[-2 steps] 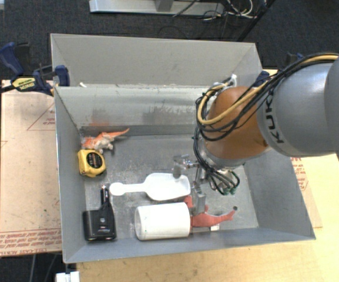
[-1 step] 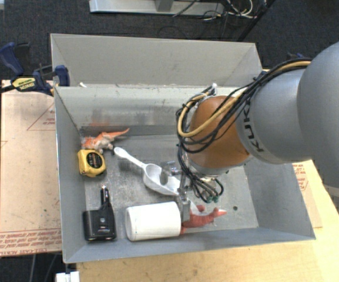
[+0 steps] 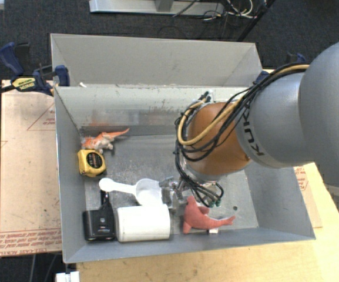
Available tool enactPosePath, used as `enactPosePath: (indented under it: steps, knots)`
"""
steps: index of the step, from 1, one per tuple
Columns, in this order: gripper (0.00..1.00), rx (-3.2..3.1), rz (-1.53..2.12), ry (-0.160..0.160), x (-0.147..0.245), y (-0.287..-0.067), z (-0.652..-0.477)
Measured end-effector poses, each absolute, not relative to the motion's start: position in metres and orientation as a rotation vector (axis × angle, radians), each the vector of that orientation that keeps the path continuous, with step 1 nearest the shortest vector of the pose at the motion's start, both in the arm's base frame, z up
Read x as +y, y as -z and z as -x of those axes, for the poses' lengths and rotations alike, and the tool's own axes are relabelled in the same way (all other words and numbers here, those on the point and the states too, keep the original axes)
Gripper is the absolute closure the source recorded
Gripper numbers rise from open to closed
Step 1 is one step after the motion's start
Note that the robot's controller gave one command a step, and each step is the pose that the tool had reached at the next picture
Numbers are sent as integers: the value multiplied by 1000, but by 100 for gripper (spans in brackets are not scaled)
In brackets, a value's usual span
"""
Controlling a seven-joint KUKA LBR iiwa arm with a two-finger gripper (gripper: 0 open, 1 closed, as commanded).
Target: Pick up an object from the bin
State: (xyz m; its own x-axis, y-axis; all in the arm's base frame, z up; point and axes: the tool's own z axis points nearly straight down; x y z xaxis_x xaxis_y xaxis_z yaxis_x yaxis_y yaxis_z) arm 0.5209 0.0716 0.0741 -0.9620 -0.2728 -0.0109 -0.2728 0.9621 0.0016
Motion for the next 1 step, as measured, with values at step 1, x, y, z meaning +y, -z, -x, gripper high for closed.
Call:
enactPosePath:
  steps: [1]
  knots:
    - [100, 3102, 430, -5, 71, -74, -521]
